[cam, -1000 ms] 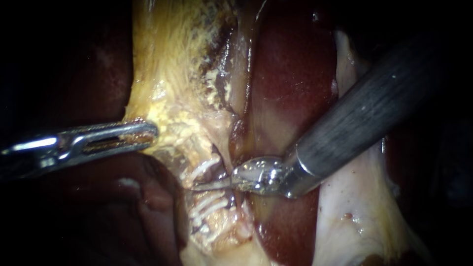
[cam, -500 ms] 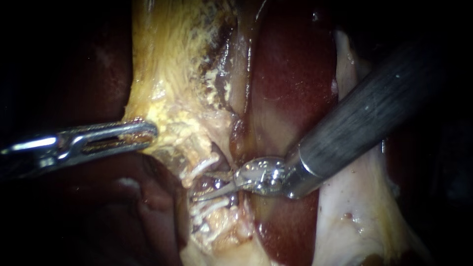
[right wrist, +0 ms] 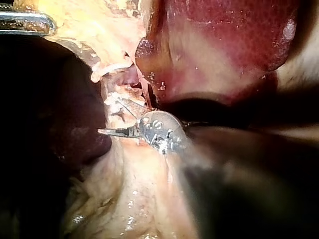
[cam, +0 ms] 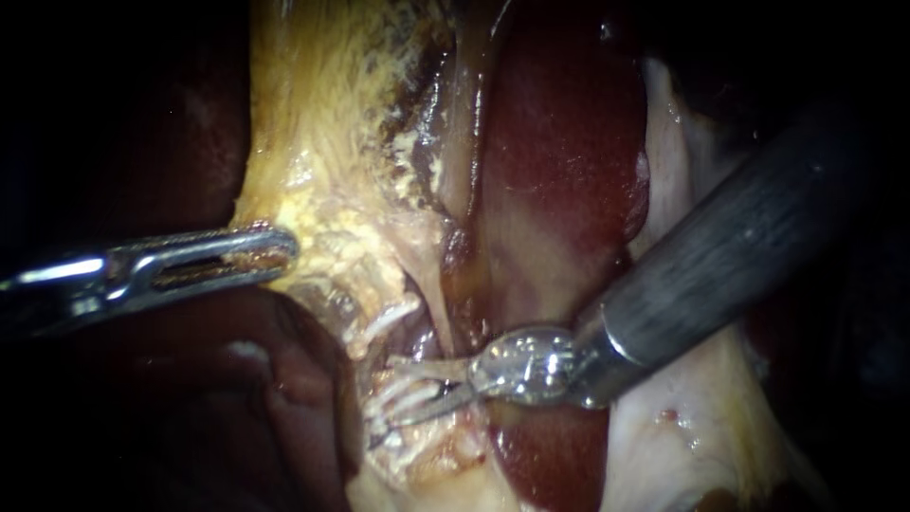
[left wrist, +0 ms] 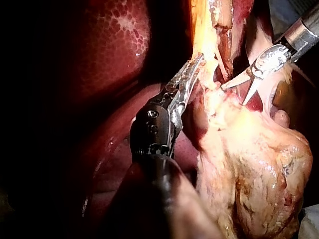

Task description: Go back from the cut left tube

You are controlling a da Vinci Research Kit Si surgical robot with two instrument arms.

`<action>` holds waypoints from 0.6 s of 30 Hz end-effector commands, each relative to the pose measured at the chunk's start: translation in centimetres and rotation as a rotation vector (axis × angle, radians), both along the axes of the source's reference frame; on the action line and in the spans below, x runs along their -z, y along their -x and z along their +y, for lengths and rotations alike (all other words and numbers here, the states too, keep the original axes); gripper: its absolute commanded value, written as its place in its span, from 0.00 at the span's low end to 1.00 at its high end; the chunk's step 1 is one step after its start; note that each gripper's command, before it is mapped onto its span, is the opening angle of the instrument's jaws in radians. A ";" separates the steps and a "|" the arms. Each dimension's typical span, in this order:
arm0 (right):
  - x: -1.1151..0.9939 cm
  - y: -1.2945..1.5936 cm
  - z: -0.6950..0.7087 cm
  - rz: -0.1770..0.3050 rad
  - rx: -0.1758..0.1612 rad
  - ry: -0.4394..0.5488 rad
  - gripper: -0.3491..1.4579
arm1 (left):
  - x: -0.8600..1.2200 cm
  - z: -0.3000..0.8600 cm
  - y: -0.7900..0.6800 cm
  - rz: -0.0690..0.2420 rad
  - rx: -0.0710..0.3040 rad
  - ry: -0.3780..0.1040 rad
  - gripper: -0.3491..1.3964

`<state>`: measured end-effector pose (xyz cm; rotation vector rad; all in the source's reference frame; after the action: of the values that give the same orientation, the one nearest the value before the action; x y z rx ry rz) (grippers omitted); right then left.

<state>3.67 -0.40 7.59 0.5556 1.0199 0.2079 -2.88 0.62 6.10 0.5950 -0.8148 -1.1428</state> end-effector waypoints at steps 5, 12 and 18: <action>0.06 0.27 0.23 0.025 0.021 0.105 0.98 | -0.01 0.01 -0.01 0.001 0.002 0.001 0.00; 0.25 0.73 0.72 0.058 -0.005 0.227 0.98 | -0.03 0.01 -0.02 0.001 0.002 0.001 0.00; 0.43 0.99 0.94 0.054 -0.029 0.259 0.98 | -0.03 0.01 -0.01 0.001 0.002 0.001 0.00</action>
<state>2.65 0.56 7.14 0.3059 1.0892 0.0871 -2.87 0.64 6.13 0.5925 -0.8151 -1.1443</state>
